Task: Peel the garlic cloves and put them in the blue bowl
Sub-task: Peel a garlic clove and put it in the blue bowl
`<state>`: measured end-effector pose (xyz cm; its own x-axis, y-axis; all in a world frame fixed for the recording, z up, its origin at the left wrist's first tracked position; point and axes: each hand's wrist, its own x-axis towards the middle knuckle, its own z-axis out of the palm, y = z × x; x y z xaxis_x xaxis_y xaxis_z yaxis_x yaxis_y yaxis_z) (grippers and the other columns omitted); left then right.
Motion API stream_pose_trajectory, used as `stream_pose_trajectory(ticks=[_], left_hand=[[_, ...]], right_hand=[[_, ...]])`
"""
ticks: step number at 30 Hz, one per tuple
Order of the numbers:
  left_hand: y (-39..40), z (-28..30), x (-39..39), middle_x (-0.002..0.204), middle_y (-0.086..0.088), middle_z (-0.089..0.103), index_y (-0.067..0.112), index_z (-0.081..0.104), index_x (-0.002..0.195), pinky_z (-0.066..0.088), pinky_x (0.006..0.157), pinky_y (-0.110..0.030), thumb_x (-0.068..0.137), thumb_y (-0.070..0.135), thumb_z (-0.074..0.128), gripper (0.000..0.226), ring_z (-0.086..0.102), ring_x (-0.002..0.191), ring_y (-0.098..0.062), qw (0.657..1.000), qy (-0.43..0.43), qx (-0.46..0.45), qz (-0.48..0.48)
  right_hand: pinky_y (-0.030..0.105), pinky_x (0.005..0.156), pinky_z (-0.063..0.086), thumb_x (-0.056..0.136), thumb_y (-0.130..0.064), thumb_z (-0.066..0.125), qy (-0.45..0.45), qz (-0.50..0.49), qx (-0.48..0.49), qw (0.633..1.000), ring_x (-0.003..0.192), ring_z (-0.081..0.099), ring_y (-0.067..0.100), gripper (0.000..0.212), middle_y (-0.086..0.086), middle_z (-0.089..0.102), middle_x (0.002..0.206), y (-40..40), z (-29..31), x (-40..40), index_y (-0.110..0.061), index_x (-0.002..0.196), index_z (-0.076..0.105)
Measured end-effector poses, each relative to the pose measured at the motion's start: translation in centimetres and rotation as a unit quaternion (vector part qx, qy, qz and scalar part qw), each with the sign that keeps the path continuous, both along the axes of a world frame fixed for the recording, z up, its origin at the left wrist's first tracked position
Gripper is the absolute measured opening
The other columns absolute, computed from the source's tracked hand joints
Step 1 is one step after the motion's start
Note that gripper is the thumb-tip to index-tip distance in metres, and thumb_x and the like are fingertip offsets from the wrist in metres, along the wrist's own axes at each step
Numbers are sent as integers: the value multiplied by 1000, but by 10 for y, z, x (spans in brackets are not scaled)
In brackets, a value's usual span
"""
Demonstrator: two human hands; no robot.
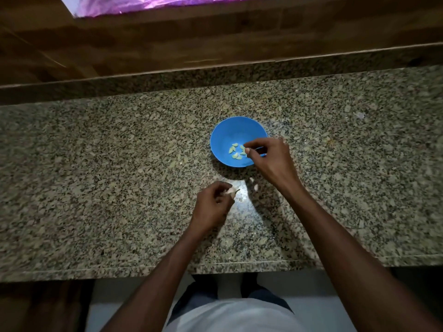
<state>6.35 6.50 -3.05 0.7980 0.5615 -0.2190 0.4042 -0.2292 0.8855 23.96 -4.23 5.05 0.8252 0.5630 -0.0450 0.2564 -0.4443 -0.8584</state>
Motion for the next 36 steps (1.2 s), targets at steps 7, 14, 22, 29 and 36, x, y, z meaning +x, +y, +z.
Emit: stream_pose_trajectory(ticks=[7,14,22,29,36], left_hand=[[-6,18,-16,112,-13,78,4,68,124,63,90,-37,105,12,59,23,75,107,-31,914,-65,-371,152],[-21,20,-25,110,-12,79,5,70,123,64,82,-36,104,16,61,23,78,96,-29,925,-72,-338,160],[-24,22,-30,103,-7,80,6,75,113,63,78,-36,99,10,70,15,76,85,-23,956,-67,-241,155],[-23,29,-33,107,-4,80,3,77,109,63,81,-37,95,6,74,15,78,95,-26,968,-71,-199,135],[-23,31,-35,95,-1,79,9,80,99,63,84,-30,89,16,83,13,76,94,-15,985,-63,-109,121]], right_hand=[[48,84,65,99,-25,73,208,4,59,976,88,77,14,15,-2,81,93,-32,-36,-62,-19,109,81],[37,82,63,95,-14,77,335,15,120,934,90,75,20,23,6,81,106,-36,-61,-86,-12,118,79],[31,81,62,90,-8,81,336,28,129,933,94,76,19,20,5,81,104,-41,-68,-82,-7,110,79],[28,83,61,89,-10,82,362,47,139,921,99,77,22,25,8,80,108,-42,-68,-80,-4,112,76],[25,88,59,90,-12,80,358,61,142,921,111,74,14,31,0,79,117,-38,-72,-83,-8,121,77]])
